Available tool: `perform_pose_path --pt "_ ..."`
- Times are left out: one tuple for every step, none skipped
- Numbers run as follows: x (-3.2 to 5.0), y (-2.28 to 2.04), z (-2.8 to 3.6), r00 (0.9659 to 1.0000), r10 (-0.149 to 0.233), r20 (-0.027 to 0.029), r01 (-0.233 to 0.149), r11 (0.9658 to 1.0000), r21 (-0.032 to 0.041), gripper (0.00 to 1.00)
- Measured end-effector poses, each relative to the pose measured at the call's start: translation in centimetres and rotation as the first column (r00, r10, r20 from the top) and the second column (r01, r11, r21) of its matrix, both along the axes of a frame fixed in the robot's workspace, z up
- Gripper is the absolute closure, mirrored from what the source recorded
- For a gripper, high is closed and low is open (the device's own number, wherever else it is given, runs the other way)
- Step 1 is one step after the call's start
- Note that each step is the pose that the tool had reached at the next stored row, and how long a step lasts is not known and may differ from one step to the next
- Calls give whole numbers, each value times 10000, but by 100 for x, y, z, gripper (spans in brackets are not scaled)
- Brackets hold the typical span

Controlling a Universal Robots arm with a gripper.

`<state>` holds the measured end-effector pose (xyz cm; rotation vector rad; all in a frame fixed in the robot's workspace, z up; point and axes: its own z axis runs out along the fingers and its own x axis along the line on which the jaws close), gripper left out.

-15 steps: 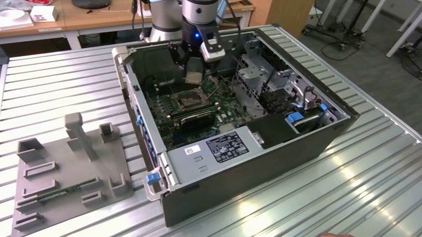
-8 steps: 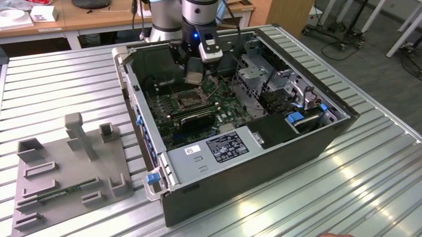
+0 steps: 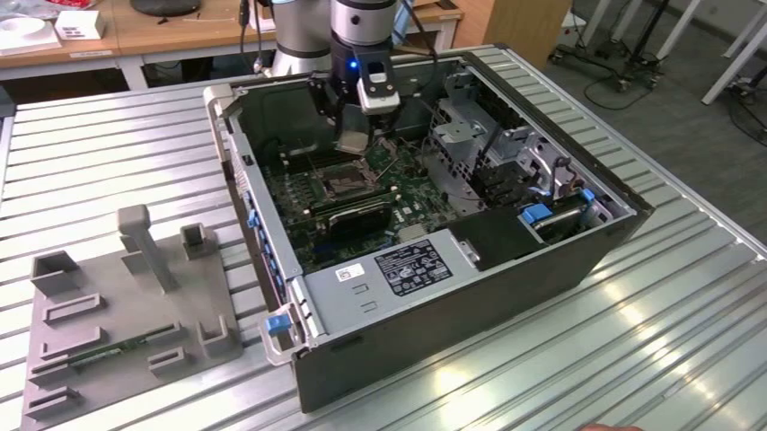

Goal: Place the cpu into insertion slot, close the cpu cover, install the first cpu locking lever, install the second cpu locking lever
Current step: 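Place the cpu into insertion slot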

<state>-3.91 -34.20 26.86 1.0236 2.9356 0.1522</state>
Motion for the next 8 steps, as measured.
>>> perform_pose_path --pt "0 0 -1 9999 -112 0 112 9999 0 46" --pt "0 0 -2 9997 -230 0 230 9997 0 46" --pt "0 0 -3 9994 -357 0 357 9994 0 46" --pt "0 0 -4 9988 -493 0 493 9988 0 46" --pt "0 0 -5 9980 -636 0 636 9980 1 46" --pt "0 0 -6 9969 -789 0 789 9969 1 46" --pt "0 0 -7 9954 -957 1 957 9954 1 46" --pt "0 0 -8 9936 -1128 0 1128 9936 1 46"
